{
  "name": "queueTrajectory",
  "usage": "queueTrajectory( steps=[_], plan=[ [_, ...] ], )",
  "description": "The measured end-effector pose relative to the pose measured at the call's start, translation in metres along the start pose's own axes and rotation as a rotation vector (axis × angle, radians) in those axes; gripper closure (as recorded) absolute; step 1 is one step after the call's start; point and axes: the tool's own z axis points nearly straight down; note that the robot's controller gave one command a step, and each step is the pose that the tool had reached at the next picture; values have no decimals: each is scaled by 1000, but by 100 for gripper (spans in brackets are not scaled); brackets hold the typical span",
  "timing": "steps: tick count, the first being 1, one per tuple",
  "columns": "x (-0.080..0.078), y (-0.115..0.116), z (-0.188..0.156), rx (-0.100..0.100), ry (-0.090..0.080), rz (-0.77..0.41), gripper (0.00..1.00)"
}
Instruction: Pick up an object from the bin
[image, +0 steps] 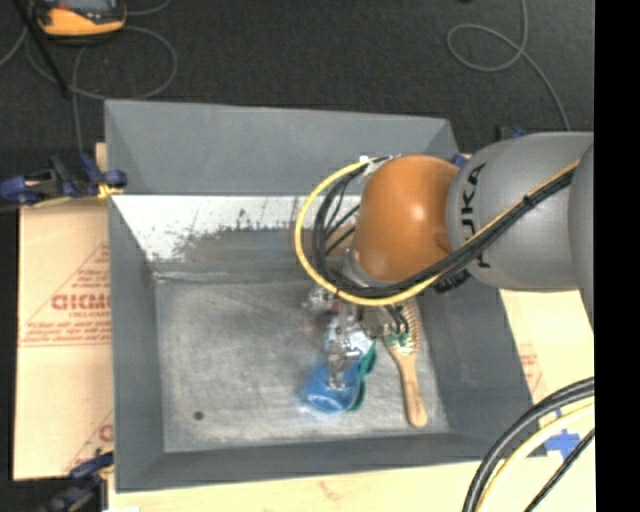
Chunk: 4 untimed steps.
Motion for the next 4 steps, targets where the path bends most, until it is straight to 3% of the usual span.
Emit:
queueTrajectory(
  steps=[1, 2, 4],
  plan=[
    [-3, -3, 21, 0, -6, -224, 100],
    [-3, -3, 21, -1, -6, -222, 0],
    [1, -9, 22, -2, -7, -190, 0]
  ],
)
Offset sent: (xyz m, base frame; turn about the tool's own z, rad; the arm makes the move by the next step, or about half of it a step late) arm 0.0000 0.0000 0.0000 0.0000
